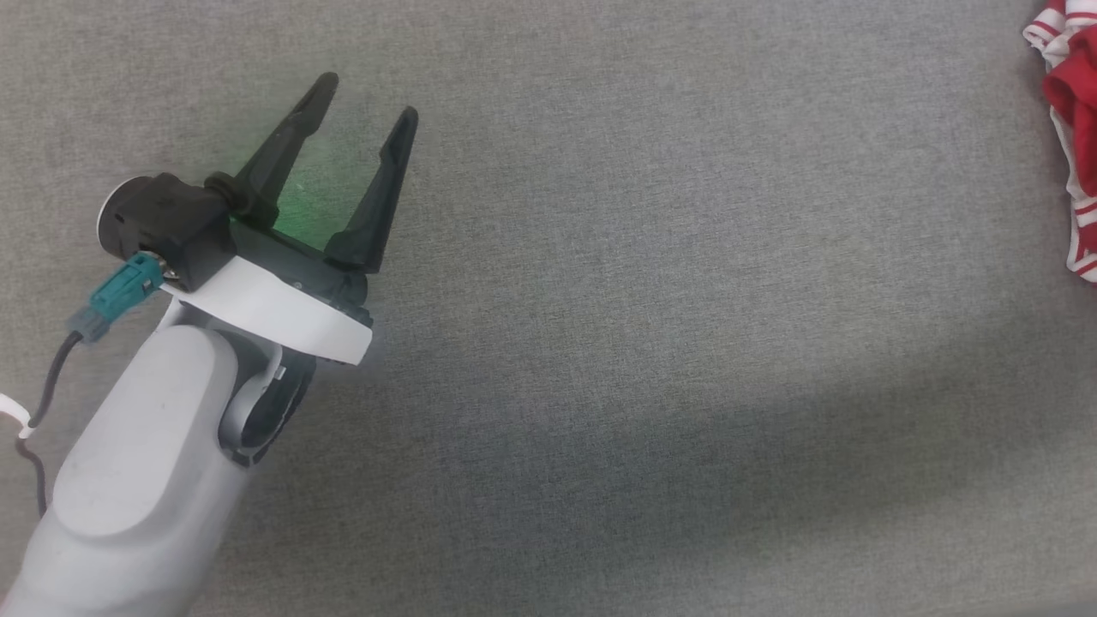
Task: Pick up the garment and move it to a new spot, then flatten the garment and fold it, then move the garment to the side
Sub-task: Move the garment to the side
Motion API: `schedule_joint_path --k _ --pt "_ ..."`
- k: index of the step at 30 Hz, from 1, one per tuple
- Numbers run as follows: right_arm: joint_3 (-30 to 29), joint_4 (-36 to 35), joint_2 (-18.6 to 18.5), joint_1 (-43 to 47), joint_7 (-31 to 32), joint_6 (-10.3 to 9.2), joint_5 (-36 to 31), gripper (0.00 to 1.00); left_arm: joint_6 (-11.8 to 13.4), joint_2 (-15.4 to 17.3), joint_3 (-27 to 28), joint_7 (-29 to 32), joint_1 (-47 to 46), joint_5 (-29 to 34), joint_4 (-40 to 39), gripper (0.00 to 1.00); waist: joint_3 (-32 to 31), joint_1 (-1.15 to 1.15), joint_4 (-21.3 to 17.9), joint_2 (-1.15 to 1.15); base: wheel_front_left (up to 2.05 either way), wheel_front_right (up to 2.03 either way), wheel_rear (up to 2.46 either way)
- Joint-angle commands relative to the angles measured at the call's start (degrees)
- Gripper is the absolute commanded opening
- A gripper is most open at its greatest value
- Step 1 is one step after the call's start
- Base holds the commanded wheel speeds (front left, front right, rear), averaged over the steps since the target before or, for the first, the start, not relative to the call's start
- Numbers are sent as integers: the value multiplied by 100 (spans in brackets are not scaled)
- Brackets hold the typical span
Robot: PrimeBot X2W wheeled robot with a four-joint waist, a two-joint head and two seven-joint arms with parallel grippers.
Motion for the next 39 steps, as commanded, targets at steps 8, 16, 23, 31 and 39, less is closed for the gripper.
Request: schedule_joint_path --k 8,16,23,31,39 --pt "-551 651 198 -366 -415 -11 -528 100 -10 -9 163 -27 73 -76 -12 100 -195 0 75 0 0 0 0" --pt "-799 746 544 -458 -880 -12 -692 100 -10 -26 453 -27 476 -102 -91 100 -720 0 143 0 0 0 0" --pt "-709 730 956 -199 -1520 -11 -452 100 -10 -78 836 -27 1035 -7 9 100 -1314 0 228 0 0 0 0" --pt "-338 388 1439 458 -2160 -11 -51 100 -10 -201 1532 -27 2079 359 -69 100 -2172 0 339 0 0 0 0" --pt "-114 -730 1800 1686 -2215 -11 403 100 -9 -412 2175 -27 3174 580 -261 100 -2861 0 477 0 0 0 0"
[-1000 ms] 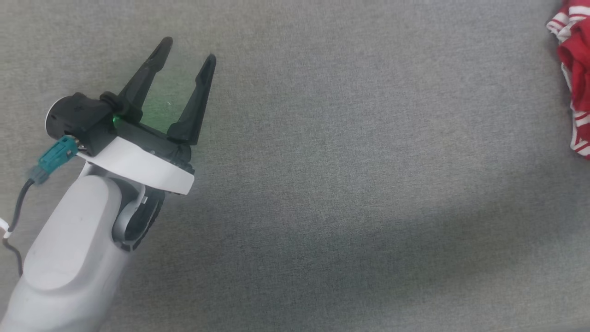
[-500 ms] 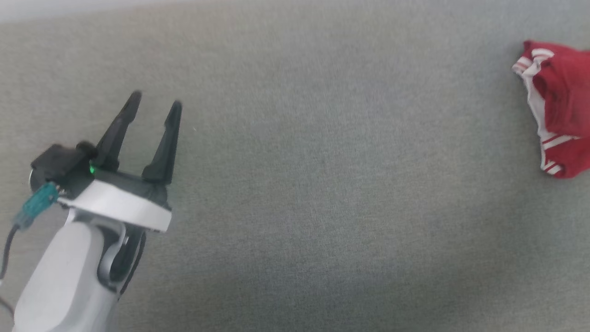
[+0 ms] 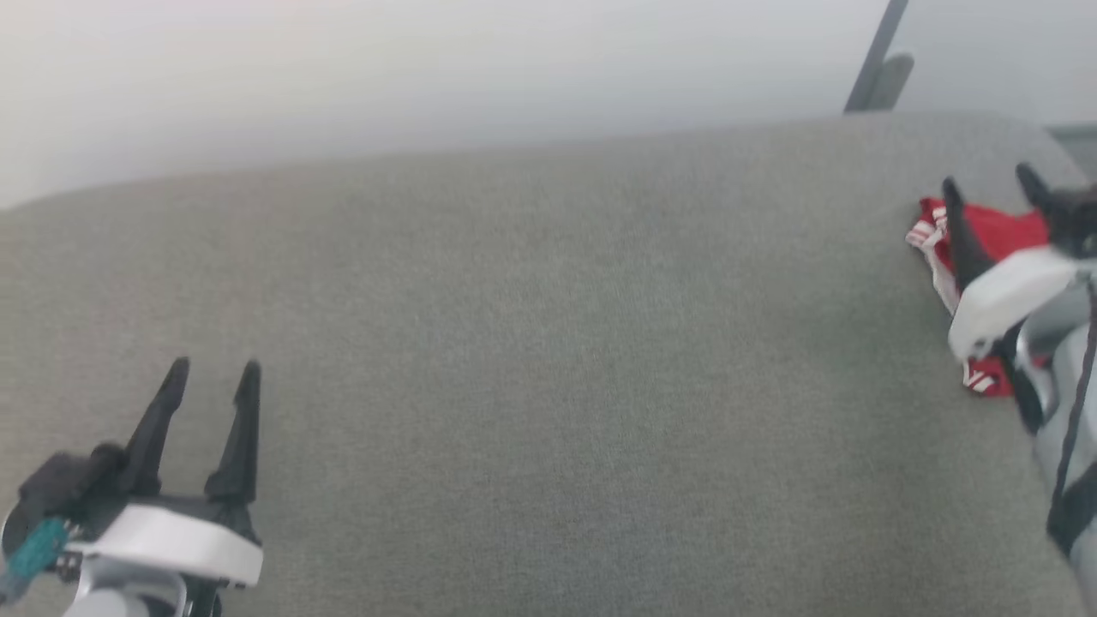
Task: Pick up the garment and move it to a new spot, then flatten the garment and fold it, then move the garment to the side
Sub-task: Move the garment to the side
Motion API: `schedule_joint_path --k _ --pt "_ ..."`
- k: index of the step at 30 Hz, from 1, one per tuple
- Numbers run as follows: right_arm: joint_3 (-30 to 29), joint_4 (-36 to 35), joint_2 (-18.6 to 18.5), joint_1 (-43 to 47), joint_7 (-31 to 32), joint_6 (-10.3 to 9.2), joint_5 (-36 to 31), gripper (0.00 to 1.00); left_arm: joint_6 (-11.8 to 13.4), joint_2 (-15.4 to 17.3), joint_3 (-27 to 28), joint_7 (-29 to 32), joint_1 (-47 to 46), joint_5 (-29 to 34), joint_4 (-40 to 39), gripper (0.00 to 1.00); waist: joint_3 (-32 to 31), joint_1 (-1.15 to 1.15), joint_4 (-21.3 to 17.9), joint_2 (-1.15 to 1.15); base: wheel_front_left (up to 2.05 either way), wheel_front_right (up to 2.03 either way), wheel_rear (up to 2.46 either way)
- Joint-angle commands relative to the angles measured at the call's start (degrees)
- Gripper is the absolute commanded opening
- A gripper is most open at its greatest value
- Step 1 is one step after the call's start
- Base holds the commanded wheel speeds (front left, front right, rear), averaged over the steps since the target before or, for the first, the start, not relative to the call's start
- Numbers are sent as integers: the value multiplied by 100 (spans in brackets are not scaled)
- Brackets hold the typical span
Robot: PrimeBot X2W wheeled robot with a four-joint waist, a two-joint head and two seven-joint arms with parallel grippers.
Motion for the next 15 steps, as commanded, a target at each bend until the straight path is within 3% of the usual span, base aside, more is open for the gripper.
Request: schedule_joint_path --k 1,15 --pt "-45 -311 59 422 -27 -11 122 100 -8 -78 139 -28 210 45 -71 100 -329 0 126 0 0 0 0" --pt "-457 -2246 671 2595 -24 -11 -109 100 -8 -209 598 -28 1097 221 -254 100 -713 0 321 0 0 0 0"
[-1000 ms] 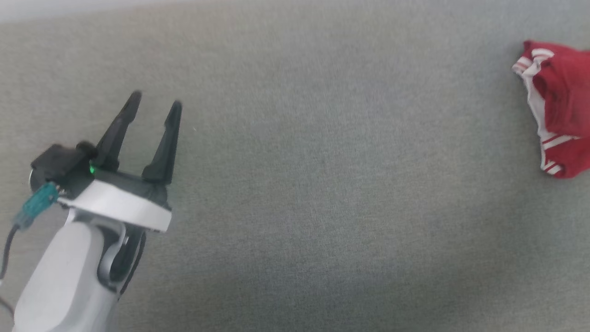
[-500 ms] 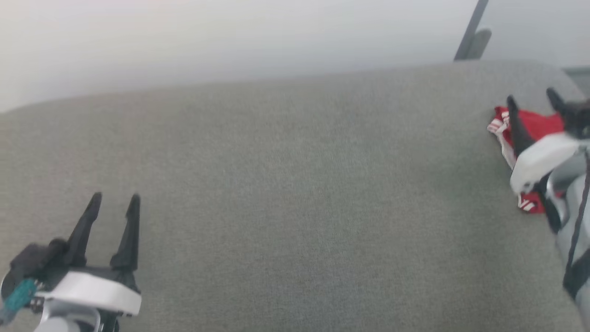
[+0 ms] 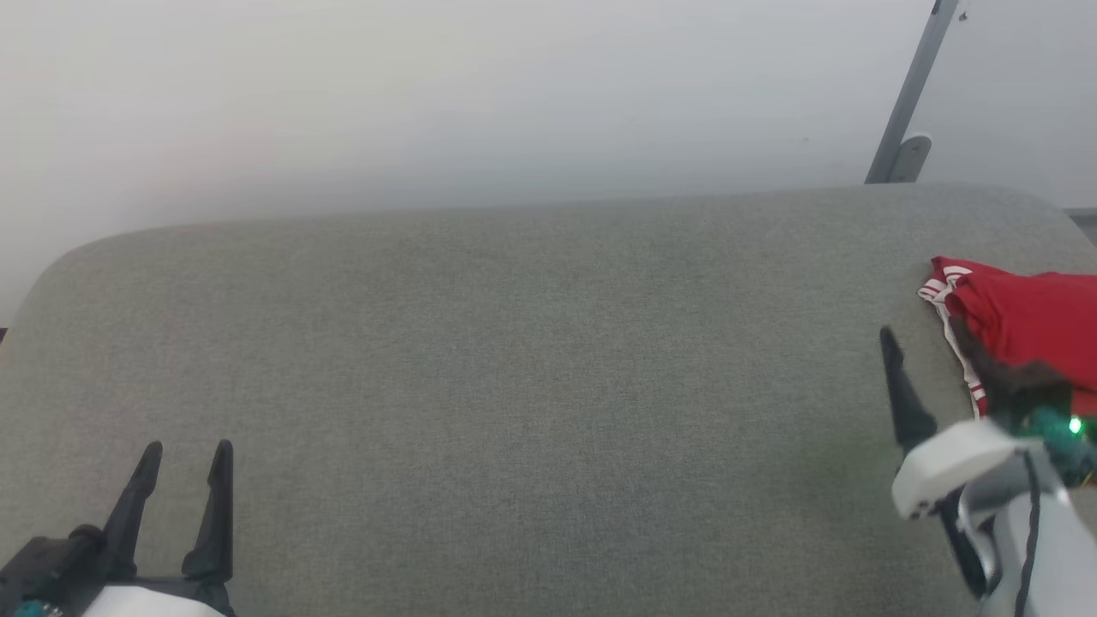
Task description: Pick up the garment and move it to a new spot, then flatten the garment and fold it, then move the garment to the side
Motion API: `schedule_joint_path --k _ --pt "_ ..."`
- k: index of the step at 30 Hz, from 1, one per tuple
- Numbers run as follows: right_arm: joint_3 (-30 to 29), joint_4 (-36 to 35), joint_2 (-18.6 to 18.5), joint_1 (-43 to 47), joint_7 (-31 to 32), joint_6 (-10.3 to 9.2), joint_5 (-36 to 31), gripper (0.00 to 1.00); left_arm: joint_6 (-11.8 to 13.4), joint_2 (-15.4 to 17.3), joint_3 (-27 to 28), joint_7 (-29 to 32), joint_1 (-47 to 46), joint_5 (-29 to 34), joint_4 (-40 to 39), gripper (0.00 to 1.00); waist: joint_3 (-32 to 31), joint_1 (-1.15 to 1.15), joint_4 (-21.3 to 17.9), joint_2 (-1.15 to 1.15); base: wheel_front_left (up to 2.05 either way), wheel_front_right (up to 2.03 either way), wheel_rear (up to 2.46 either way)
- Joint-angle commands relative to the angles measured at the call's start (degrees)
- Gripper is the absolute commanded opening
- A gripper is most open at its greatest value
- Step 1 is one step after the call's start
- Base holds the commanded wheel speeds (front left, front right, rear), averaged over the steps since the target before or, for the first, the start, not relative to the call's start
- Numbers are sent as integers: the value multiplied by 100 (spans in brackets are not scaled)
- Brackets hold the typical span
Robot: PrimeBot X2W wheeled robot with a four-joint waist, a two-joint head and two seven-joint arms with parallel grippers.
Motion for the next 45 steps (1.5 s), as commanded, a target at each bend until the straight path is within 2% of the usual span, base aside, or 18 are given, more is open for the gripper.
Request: schedule_joint_path --k 1,7,16,37,38,42,45 --pt "-56 -194 118 280 -16 -11 -72 100 -8 -12 18 -27 91 74 7 100 -34 0 22 0 0 0 0" --pt "-250 -638 399 851 -16 -11 -249 100 -8 -62 73 -27 188 28 10 100 -74 0 38 0 0 0 0" --pt "-421 -914 613 1262 -17 -11 -360 100 -8 -78 106 -27 240 27 37 100 -74 0 29 0 0 0 0" --pt "-371 -996 752 1412 -17 -11 -476 100 -8 -62 3 -27 264 -26 114 100 -80 0 74 0 0 0 0" --pt "-373 -971 740 1353 0 0 -472 0 0 -80 4 1 191 -43 126 0 -80 0 74 0 0 0 0" --pt "-374 -754 800 1470 49 1 -417 0 1 -245 -49 35 224 -111 312 0 -79 0 75 0 0 0 0" --pt "-452 -733 813 1395 229 1 73 0 1 -317 -34 154 143 -497 343 0 -74 0 78 0 0 0 0"
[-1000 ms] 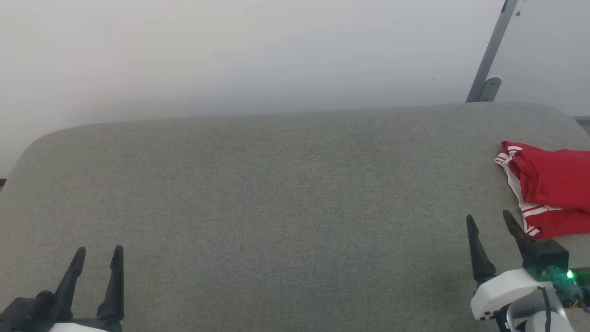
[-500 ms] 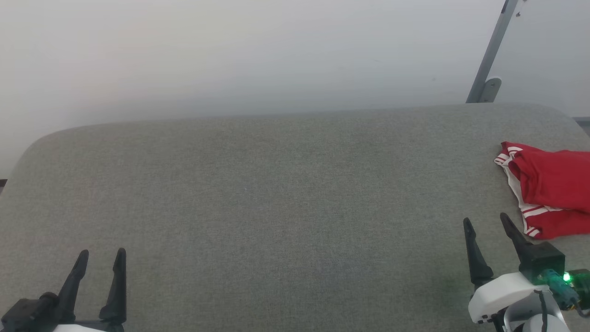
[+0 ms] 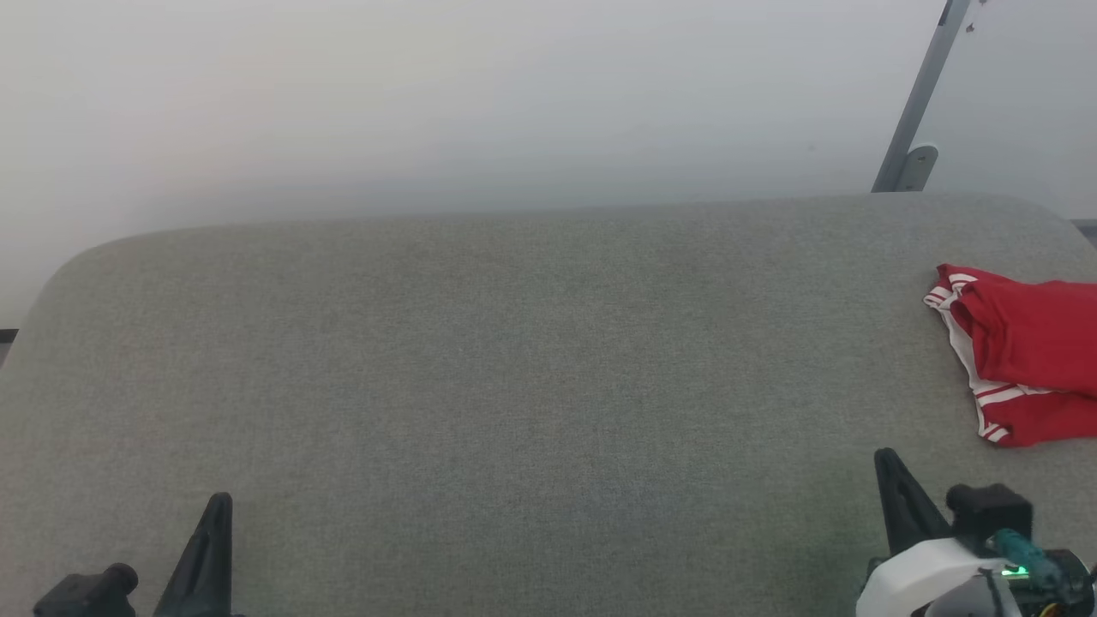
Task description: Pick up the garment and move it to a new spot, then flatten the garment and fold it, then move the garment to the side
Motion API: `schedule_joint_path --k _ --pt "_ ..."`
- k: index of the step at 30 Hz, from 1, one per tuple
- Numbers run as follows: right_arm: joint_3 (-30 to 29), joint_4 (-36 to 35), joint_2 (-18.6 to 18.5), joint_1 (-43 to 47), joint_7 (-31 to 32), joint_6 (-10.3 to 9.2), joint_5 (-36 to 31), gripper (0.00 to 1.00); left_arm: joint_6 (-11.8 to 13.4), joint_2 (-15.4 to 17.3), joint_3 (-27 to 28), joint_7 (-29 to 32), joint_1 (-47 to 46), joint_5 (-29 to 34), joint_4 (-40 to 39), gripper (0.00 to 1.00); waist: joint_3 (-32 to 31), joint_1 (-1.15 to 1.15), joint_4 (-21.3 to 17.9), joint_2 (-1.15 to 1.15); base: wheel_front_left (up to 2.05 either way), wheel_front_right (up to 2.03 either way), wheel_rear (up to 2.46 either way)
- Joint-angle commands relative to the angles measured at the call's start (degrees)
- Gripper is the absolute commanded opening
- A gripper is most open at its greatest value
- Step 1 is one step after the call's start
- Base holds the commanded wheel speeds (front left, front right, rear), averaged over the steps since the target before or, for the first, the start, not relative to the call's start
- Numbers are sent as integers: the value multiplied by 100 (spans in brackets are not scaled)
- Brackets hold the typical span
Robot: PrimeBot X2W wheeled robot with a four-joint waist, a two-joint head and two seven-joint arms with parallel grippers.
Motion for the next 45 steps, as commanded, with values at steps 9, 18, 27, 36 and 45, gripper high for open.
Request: schedule_joint_path --k 9,18,27,36,45 --pt "-19 -203 14 -160 251 -1 1180 0 -2 -89 70 257 -278 -894 -11 0 12 0 6 0 0 0 0" --pt "-14 -306 39 -175 451 -2 2160 0 -3 -227 99 484 -433 -1618 48 0 23 0 12 0 0 0 0" --pt "-30 -375 63 -205 651 -3 3035 0 -4 -351 124 688 -574 -2275 102 0 35 0 18 0 0 0 0" --pt "-47 -437 84 -238 839 -3 3832 0 -5 -469 146 877 -699 -2867 152 0 46 0 24 0 0 0 0" --pt "-64 -491 104 -261 1005 -4 4556 0 -6 -572 168 1046 -810 -3400 200 0 58 0 30 0 0 0 0"
